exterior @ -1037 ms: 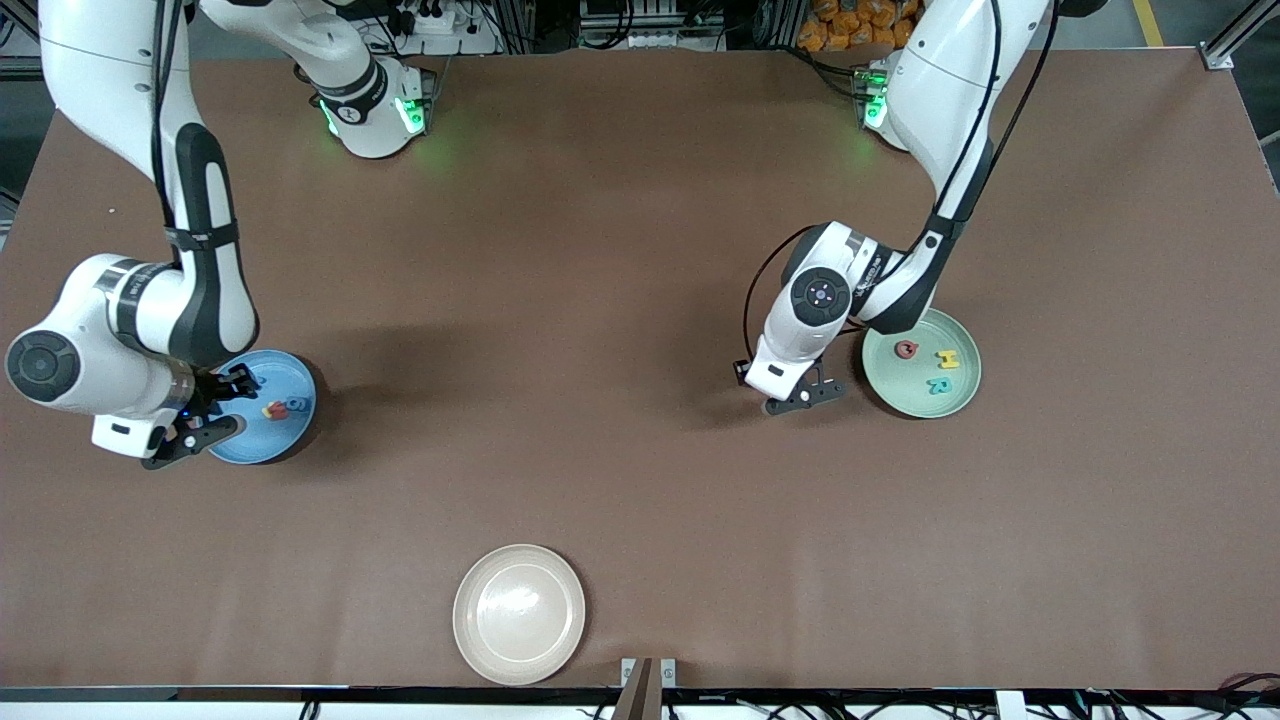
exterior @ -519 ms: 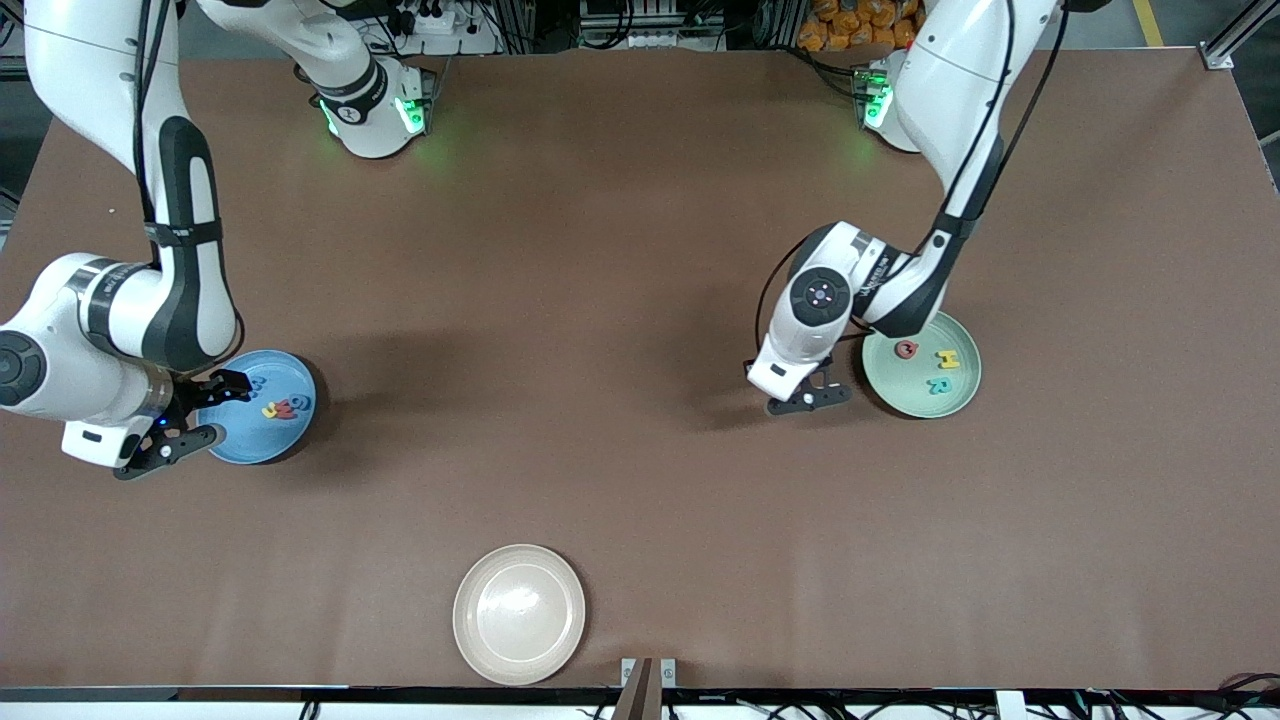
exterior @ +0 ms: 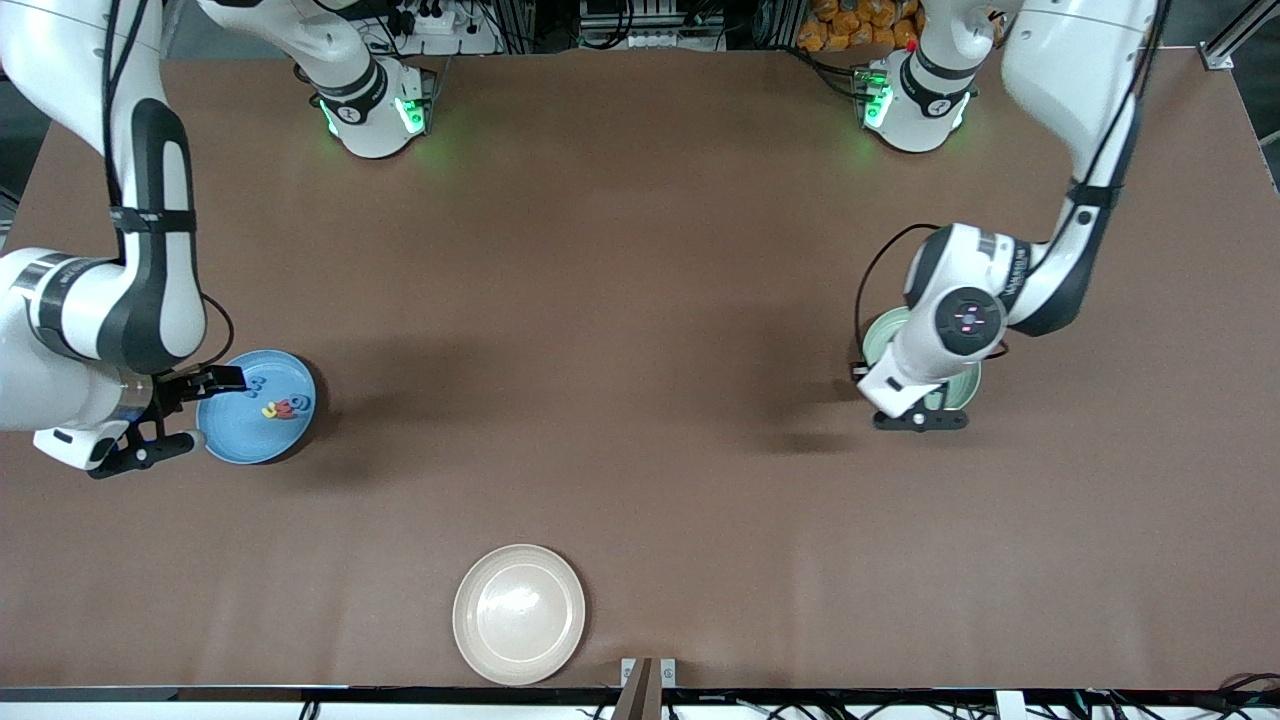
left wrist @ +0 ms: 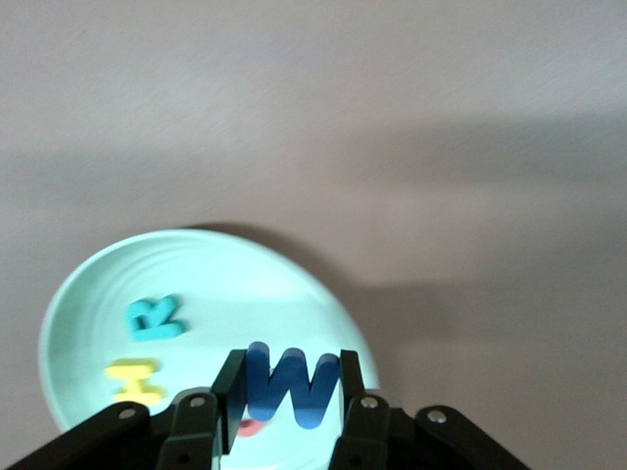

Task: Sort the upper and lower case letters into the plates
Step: 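Grasp the blue W and drop it on the green plate with the left gripper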

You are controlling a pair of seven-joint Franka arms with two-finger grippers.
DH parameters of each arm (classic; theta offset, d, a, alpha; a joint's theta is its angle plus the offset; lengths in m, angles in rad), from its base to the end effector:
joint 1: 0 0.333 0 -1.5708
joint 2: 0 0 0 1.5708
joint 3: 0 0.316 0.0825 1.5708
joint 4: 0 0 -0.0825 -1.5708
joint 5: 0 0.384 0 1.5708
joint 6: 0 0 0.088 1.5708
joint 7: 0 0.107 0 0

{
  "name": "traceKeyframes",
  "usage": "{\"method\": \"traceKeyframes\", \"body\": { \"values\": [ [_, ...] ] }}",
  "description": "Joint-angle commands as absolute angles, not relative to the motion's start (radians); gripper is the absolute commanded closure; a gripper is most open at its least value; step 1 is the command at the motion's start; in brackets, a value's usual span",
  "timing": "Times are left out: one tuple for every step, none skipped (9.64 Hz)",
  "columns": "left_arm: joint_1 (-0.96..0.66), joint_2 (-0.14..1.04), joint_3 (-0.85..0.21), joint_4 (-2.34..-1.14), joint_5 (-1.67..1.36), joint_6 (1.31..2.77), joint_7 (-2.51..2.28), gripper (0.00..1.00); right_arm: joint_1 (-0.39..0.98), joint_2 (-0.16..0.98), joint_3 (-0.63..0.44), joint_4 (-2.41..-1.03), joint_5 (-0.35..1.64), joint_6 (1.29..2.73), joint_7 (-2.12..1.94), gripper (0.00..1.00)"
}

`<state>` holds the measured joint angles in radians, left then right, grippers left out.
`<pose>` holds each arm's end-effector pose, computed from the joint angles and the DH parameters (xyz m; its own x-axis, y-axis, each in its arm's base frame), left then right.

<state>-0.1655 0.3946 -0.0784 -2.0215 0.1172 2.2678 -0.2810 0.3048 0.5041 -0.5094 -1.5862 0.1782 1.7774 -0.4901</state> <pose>0.5692 -0.1378 0.2423 0.9911 -0.0350 -0.1283 -0.0464 -0.9952 -0.0867 0.6460 -0.0764 0.3547 0.9365 0.2458 -0.2500 0.2423 -0.9691 -0.0452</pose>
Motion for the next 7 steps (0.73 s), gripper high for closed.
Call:
{"method": "traceKeyframes", "body": {
  "values": [
    [-0.105, 0.308, -0.089, -2.207, 0.135, 2.403, -0.195, 0.9, 0.163, 0.404, -0.355, -1.595, 0.186, 1.741, -0.347, 0.0],
    [-0.097, 0.313, -0.089, -2.232, 0.133, 2.452, -0.18, 0.83, 0.087, 0.349, -0.275, -1.624, 0.184, 1.744, -0.295, 0.0],
    [-0.098, 0.319, -0.089, -2.229, 0.127, 2.457, -0.179, 0.82, 0.03, 0.283, -0.217, -1.653, 0.169, 1.746, -0.263, 0.0],
    [-0.107, 0.319, -0.09, -2.221, 0.123, 2.457, -0.181, 0.77, 0.011, 0.206, -0.194, -1.693, 0.14, 1.744, -0.232, 0.0],
    [-0.113, 0.324, -0.095, -2.203, 0.123, 2.457, -0.19, 0.01, -0.032, 0.119, -0.152, -1.725, 0.105, 1.743, -0.226, 0.0],
    [-0.123, 0.331, -0.095, -2.18, 0.136, 2.457, -0.166, 0.0, -0.072, 0.062, -0.12, -1.73, 0.091, 1.73, -0.224, 0.0],
    [-0.13, 0.33, -0.089, -2.16, 0.133, 2.454, -0.138, 0.0, -0.08, 0.034, -0.121, -1.721, 0.087, 1.706, -0.224, 0.0]
  ]
}}
